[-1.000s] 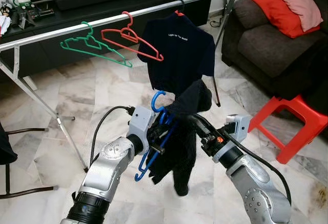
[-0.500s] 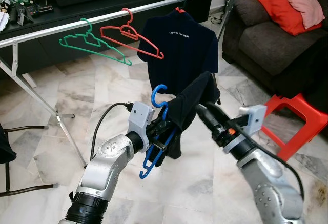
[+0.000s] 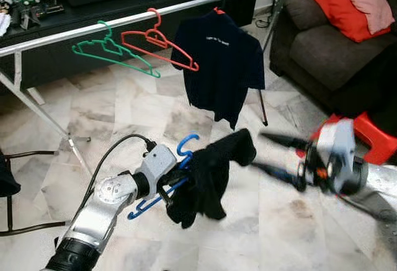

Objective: Hang hanger

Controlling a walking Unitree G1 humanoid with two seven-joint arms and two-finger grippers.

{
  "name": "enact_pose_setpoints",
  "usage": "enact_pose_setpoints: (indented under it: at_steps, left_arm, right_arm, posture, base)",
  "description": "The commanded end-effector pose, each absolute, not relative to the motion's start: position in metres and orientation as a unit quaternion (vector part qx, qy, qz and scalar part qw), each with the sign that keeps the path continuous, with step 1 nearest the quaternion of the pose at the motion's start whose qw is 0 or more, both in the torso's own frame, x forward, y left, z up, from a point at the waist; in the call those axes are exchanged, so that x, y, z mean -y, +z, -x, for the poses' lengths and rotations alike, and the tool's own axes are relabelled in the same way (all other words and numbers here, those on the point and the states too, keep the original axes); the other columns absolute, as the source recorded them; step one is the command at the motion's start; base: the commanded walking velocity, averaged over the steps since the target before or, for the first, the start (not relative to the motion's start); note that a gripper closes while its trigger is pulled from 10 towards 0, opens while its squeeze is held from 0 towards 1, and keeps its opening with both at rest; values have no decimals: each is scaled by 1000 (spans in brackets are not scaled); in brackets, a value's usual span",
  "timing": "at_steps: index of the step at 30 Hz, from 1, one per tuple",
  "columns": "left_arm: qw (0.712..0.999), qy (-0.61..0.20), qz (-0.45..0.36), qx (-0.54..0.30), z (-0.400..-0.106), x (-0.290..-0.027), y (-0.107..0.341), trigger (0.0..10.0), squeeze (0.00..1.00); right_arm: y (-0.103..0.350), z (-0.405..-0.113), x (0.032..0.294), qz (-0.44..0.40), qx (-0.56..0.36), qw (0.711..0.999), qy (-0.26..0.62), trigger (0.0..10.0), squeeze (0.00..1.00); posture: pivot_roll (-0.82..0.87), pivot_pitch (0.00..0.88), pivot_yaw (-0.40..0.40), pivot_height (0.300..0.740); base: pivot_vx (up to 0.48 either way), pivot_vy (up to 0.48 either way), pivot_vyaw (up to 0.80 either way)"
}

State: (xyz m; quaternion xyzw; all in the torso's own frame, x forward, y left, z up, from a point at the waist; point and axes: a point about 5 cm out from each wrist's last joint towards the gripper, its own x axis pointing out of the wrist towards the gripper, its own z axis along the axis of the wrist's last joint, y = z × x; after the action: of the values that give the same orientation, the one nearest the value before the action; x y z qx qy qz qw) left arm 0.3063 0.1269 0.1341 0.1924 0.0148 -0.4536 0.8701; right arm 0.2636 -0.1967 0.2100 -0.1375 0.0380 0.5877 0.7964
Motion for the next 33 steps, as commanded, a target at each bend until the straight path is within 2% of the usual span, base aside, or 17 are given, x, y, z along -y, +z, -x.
enact_pose_setpoints:
  at_steps: [1,2,4,11,18,22,25,33]
  left_arm:
    - [852,-484,-200,28,-301,-117,144,10000,0]
    - [837,-507,-202,38,-296,-112,145,10000,0]
    - [808,-555,-191,48,-286,-101,147,10000,0]
    - [752,-626,-203,28,-267,-91,137,10000,0]
    - [704,-677,-212,-12,-251,-98,120,10000,0]
    - [699,-684,-209,-25,-249,-101,117,10000,0]
    - [705,-678,-205,-27,-251,-100,120,10000,0]
    - [701,-680,-211,-41,-255,-105,125,10000,0]
  right_arm:
    - [201,-259,197,151,-73,761,627,10000,0]
    - [194,-257,201,162,-102,738,647,10000,0]
    - [187,-259,208,182,-147,711,663,10000,0]
    - [199,-270,209,203,-154,692,675,10000,0]
    - [221,-279,209,186,-126,685,693,10000,0]
    - [208,-278,208,203,-153,662,705,10000,0]
    - [192,-278,207,206,-174,661,700,10000,0]
    - [153,-280,193,184,-193,666,697,10000,0]
  posture:
    - [-79,202,-6,740]
    - [-79,204,-9,740]
    - [-80,202,-13,740]
    - [-78,188,-14,740]
    - [-86,173,-11,740]
    - [-85,164,-10,740]
    - [-84,161,-11,740]
    - [-69,160,-6,740]
  base:
    - [0,0,0]
    - [0,0,0]
    - [0,0,0]
    - [0,0,0]
    - [0,0,0]
    - [0,0,0]
    - [0,0,0]
    - [0,0,0]
